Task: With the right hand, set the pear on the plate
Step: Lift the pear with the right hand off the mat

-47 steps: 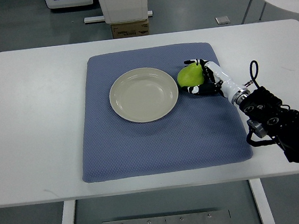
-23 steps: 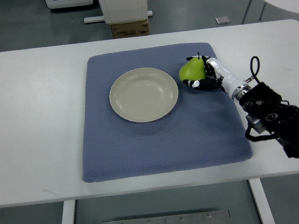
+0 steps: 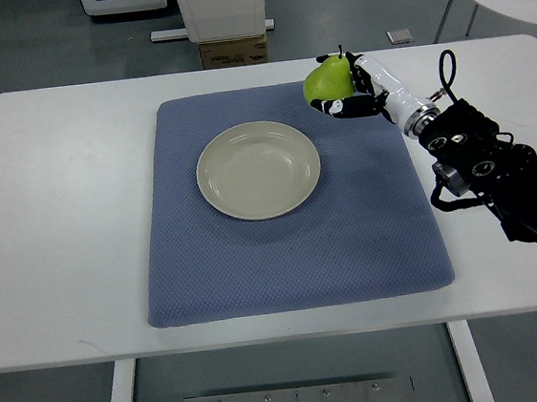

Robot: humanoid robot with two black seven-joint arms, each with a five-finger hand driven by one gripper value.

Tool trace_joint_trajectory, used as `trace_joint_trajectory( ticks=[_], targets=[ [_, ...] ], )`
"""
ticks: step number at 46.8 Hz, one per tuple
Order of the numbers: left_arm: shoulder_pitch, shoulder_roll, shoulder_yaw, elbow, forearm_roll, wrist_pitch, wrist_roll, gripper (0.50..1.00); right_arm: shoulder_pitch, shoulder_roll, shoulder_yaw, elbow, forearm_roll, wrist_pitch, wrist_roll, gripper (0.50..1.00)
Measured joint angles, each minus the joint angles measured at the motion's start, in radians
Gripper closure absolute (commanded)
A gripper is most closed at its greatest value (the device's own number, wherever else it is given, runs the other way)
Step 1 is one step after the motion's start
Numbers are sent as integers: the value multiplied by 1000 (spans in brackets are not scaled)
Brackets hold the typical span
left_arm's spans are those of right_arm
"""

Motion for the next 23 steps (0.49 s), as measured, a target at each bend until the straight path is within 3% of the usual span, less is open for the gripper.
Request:
trace_joint_trajectory(
  ticks=[23],
  targets=[
    [0, 0, 0, 0, 0, 0, 0, 500, 38, 0, -3, 11, 0, 85, 6, 1000]
  ],
)
